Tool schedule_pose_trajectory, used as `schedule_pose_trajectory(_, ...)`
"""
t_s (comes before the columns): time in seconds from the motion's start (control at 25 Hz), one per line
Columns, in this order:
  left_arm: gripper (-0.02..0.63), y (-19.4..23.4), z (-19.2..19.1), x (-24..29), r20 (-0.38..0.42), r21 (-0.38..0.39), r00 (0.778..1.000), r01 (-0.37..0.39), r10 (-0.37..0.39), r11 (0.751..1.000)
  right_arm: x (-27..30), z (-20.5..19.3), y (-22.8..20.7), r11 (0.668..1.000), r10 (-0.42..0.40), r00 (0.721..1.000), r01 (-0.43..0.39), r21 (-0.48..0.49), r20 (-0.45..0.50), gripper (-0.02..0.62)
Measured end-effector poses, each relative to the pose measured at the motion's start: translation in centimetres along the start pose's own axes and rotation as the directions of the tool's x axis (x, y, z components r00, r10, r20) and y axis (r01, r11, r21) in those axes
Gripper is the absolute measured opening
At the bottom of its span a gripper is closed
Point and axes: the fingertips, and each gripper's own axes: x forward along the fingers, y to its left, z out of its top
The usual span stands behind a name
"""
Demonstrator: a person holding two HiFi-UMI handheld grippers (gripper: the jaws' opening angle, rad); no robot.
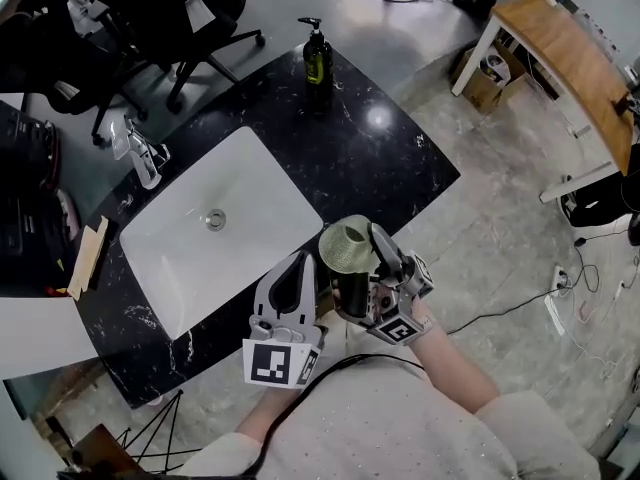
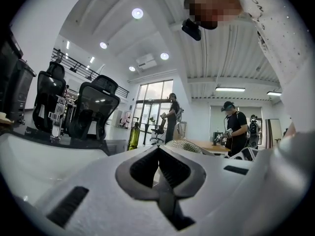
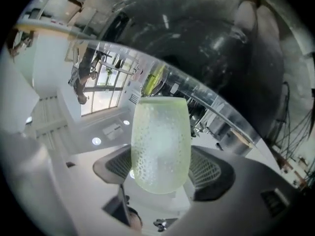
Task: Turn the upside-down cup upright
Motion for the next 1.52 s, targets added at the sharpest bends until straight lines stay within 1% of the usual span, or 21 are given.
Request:
schedule_pose_trajectory(0.16, 0.008, 0.3, -0.1, 0.2, -0.009, 0.005, 1.0, -0.012, 0.012, 1.0, 0.5, -0.4, -0.2, 0.989, 0.055, 0.998, -0.06, 0.134, 0.041, 0.351)
schedule_pose_trajectory(0.28, 0.008, 0.4, 0.0, 0.3, -0.014, 0.012, 1.0, -0.015, 0.015, 1.0, 0.1, -0.2, -0.5, 0.979, 0.088, 0.993, -0.101, 0.179, 0.081, 0.351)
schedule_pose_trajectory(0.36, 0.008, 0.3, -0.1, 0.5, -0.018, 0.016, 1.0, -0.013, 0.014, 1.0, -0.1, 0.1, -0.6, 0.974, 0.108, 0.988, -0.128, 0.186, 0.113, 0.351)
schedule_pose_trajectory(0.48, 0.008, 0.1, -0.2, 0.7, -0.024, 0.018, 1.0, -0.011, 0.011, 1.0, -0.1, 0.3, -0.2, 0.968, 0.146, 0.981, -0.169, 0.188, 0.127, 0.351)
schedule_pose_trajectory(0.6, 0.008, 0.0, -0.2, 0.6, -0.032, 0.022, 0.999, -0.011, 0.012, 1.0, -0.1, 0.6, 0.3, 0.958, 0.193, 0.974, -0.213, 0.191, 0.12, 0.351)
schedule_pose_trajectory(0.76, 0.008, 0.1, -0.2, 0.4, -0.039, 0.031, 0.999, -0.016, 0.017, 0.999, -0.2, 0.7, 0.7, 0.947, 0.232, 0.968, -0.247, 0.206, 0.097, 0.351)
schedule_pose_trajectory(1.0, 0.008, 0.2, -0.5, 0.2, -0.066, 0.036, 0.998, -0.018, 0.021, 0.999, -0.2, 1.2, 1.4, 0.924, 0.303, 0.95, -0.312, 0.222, 0.077, 0.351)
schedule_pose_trajectory(1.2, 0.008, 0.1, -0.8, 0.1, -0.08, 0.045, 0.997, -0.015, 0.018, 0.999, -0.8, 2.6, 1.3, 0.915, 0.32, 0.941, -0.337, 0.223, 0.107, 0.351)
schedule_pose_trajectory(1.32, 0.008, 0.1, -0.8, 0.2, -0.082, 0.047, 0.997, -0.012, 0.016, 0.999, -0.9, 2.3, 1.4, 0.91, 0.343, 0.935, -0.355, 0.213, 0.09, 0.351)
schedule_pose_trajectory(1.44, 0.008, 0.0, -0.9, 0.2, -0.083, 0.04, 0.996, -0.008, 0.012, 0.999, -0.8, 2.0, 1.6, 0.916, 0.352, 0.933, -0.359, 0.182, 0.071, 0.353)
schedule_pose_trajectory(1.48, 0.008, 0.0, -1.0, 0.1, -0.084, 0.036, 0.996, -0.008, 0.011, 0.999, -0.8, 1.9, 1.7, 0.919, 0.349, 0.935, -0.355, 0.17, 0.064, 0.358)
schedule_pose_trajectory(1.52, 0.008, -0.1, -1.0, 0.1, -0.084, 0.033, 0.996, -0.009, 0.011, 0.999, -0.8, 1.8, 1.7, 0.923, 0.346, 0.937, -0.351, 0.159, 0.057, 0.38)
